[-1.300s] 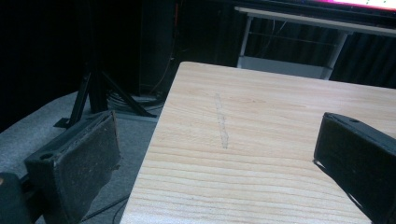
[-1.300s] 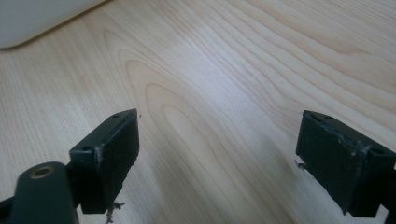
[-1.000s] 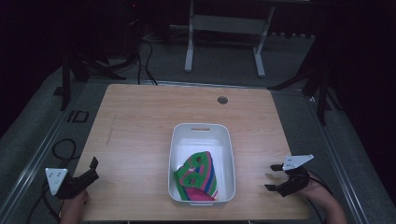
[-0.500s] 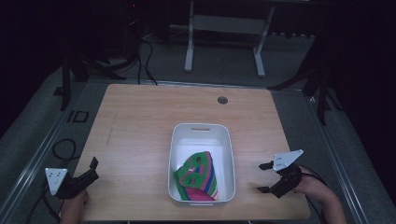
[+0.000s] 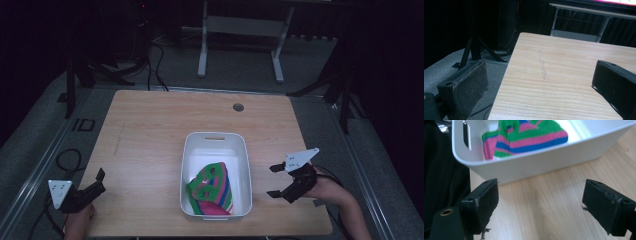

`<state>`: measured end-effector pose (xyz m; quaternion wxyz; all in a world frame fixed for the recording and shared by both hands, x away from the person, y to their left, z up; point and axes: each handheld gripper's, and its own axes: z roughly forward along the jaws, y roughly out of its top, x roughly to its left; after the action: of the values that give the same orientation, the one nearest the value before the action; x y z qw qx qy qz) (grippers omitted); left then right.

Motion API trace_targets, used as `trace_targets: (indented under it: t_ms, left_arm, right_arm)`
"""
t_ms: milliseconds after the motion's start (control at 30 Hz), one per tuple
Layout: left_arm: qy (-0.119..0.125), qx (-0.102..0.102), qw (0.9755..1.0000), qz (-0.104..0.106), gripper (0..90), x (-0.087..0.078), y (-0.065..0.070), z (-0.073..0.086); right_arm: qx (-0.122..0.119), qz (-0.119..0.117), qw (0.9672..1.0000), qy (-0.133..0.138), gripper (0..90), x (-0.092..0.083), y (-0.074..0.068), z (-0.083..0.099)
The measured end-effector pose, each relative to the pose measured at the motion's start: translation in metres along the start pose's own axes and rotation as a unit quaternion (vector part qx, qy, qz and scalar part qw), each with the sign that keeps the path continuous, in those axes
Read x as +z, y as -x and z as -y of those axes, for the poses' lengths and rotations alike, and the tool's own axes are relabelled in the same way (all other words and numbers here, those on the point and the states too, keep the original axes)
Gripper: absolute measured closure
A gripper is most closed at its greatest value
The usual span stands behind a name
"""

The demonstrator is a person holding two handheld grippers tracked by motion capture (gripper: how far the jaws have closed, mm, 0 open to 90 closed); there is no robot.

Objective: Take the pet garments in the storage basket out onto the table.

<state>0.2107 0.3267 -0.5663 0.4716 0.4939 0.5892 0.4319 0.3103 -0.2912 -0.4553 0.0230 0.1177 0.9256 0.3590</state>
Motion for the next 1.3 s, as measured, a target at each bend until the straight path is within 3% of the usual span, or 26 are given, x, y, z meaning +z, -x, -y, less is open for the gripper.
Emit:
trace_targets:
  t_ms: [300, 633, 1300]
  left_arm:
    - [-0.001, 0.002, 1.0000, 0.001, 0.9, 0.000, 0.000, 0.000]
    - [-0.001, 0.003, 1.0000, 0.003, 0.9, 0.000, 0.000, 0.000]
    - [-0.001, 0.001, 1.0000, 0.005, 0.9, 0.000, -0.001, 0.000]
  right_arm:
    - [-0.036, -0.003, 0.9993, -0.012, 12.9, 0.007, -0.004, -0.030]
    - [-0.070, -0.027, 0.9966, -0.033, 14.2, 0.030, -0.007, -0.063]
    - [-0.099, -0.059, 0.9913, -0.063, 14.3, 0.088, -0.013, -0.111]
